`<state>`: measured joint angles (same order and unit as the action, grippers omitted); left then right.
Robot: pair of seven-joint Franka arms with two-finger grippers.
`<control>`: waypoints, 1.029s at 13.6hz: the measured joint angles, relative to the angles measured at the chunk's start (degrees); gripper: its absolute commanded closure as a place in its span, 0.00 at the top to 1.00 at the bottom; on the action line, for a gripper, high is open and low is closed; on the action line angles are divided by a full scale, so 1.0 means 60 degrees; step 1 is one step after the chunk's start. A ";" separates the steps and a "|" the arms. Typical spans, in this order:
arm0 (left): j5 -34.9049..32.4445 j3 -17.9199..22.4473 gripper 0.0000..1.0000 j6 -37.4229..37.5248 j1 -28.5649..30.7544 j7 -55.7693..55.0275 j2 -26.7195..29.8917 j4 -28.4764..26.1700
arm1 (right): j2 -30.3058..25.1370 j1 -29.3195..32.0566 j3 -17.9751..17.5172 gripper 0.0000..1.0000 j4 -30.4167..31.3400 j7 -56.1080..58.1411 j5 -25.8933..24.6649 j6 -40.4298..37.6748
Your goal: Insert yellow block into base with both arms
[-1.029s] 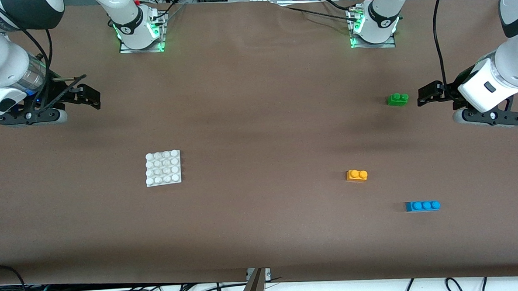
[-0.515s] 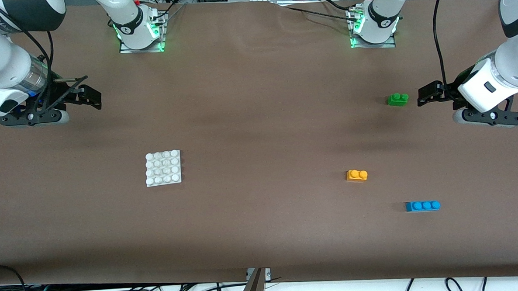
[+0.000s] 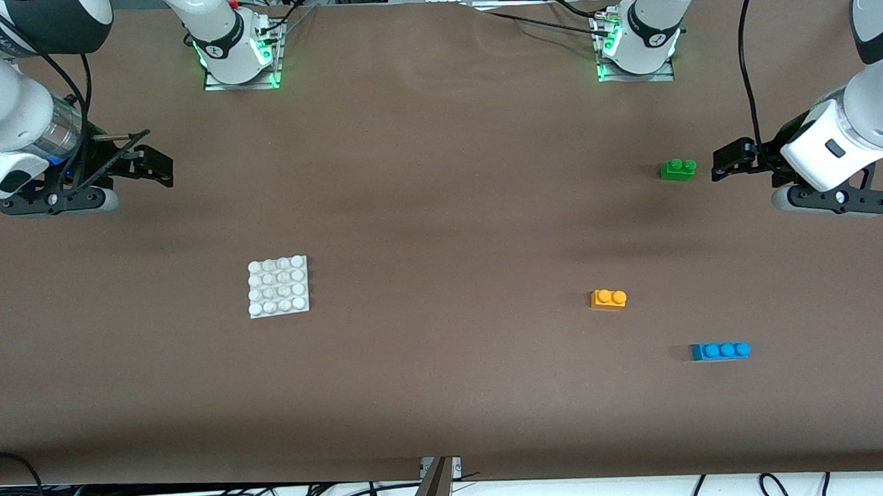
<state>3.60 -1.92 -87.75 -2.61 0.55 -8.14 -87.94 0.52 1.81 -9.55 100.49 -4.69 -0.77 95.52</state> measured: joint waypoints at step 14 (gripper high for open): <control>0.0000 0.0083 1.00 0.0000 0.0002 0.0000 0.0000 0.0005 | 0.2320 -0.0001 -0.0012 1.00 0.1900 0.0000 -0.0004 0.4724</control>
<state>3.60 -1.43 -87.75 -2.60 0.55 -8.14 -87.91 14.45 1.81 -9.62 111.89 -4.69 -0.80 123.86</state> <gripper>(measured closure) 0.000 0.000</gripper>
